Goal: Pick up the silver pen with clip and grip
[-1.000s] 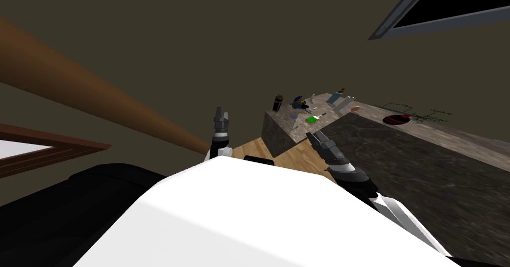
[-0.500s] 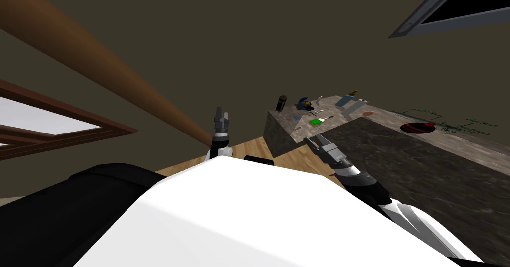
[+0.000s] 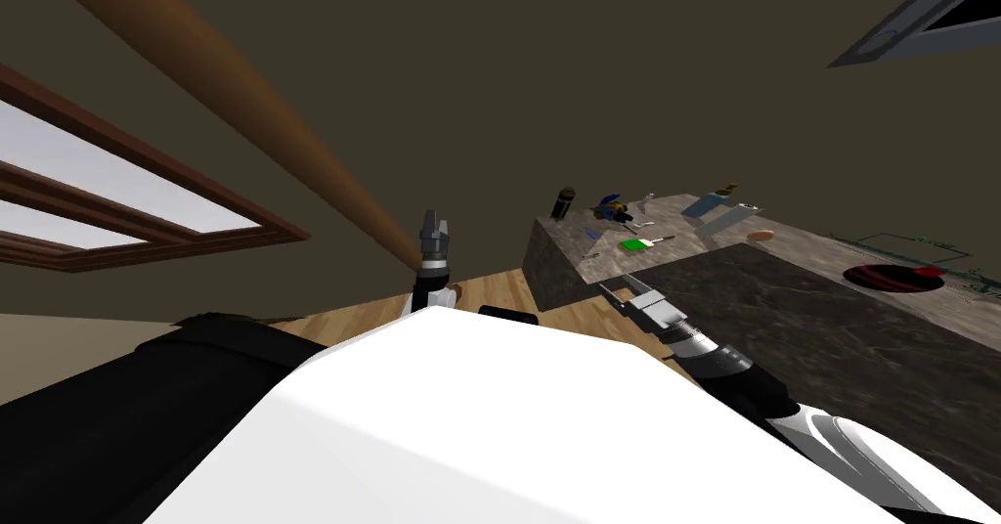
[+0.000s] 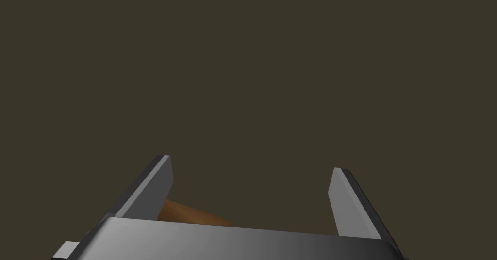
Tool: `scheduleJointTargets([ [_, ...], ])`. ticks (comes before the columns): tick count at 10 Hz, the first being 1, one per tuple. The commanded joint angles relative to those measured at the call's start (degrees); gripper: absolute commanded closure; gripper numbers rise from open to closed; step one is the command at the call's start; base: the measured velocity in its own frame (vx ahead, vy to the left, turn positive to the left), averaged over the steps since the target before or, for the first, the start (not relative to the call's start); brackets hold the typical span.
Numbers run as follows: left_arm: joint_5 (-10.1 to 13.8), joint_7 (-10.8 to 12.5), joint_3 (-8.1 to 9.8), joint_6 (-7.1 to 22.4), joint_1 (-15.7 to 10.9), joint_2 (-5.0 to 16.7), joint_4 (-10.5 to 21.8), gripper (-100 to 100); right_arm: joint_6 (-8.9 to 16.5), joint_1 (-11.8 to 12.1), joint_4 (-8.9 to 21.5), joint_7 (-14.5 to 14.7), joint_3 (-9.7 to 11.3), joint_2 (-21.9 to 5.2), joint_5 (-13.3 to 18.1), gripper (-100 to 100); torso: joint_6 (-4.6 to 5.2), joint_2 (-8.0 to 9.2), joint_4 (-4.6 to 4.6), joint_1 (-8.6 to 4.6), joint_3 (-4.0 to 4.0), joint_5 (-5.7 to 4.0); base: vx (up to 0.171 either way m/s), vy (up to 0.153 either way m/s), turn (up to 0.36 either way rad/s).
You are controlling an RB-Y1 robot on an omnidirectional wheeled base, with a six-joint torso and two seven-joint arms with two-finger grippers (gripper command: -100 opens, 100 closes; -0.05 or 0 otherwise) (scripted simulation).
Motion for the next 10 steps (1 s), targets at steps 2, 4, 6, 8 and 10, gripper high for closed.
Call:
scheduleJointTargets([
  [2, 0.0, 0.0, 0.0, 0.0, 0.0, 0.0, 0.0, 0, -0.2, 3.0, 1.2, 0.6, -1.7, -3.3, 4.1, -100, 0.04, -0.03, 0.0, 0.01, -0.01, -0.01, -0.031, -0.035, 0.234],
  [4, 0.0, 0.0, 0.0, 0.0, 0.0, 0.0, 0.0, 0, -0.2, 4.9, 2.2, 0.9, -2.6, -5.6, 7.1, -100, 0.0, -0.08, -0.02, -0.04, -0.05, -0.01, -0.011, -0.049, 0.279],
  [6, 0.0, 0.0, 0.0, 0.0, 0.0, 0.0, 0.0, 0, -0.3, 6.9, 3.2, 1.2, -3.5, -7.9, 9.8, -100, 0.0, -0.22, -0.04, 0.0, -0.12, -0.01, 0.014, -0.025, 0.191],
  [8, 0.0, 0.0, 0.0, 0.0, 0.0, 0.0, 0.0, 0, -0.4, 8.9, 4.3, 1.6, -4.2, -10.1, 12.5, -100, 0.01, -0.27, -0.06, 0.07, -0.15, 0.01, 0.022, -0.02, 0.217],
  [10, 0.0, 0.0, 0.0, 0.0, 0.0, 0.0, 0.0, 0, -0.4, 10.9, 5.5, 1.9, -4.8, -12.1, 15.1, -100, -0.01, -0.34, -0.07, 0.07, -0.2, 0.0, 0.033, -0.018, 0.227],
])
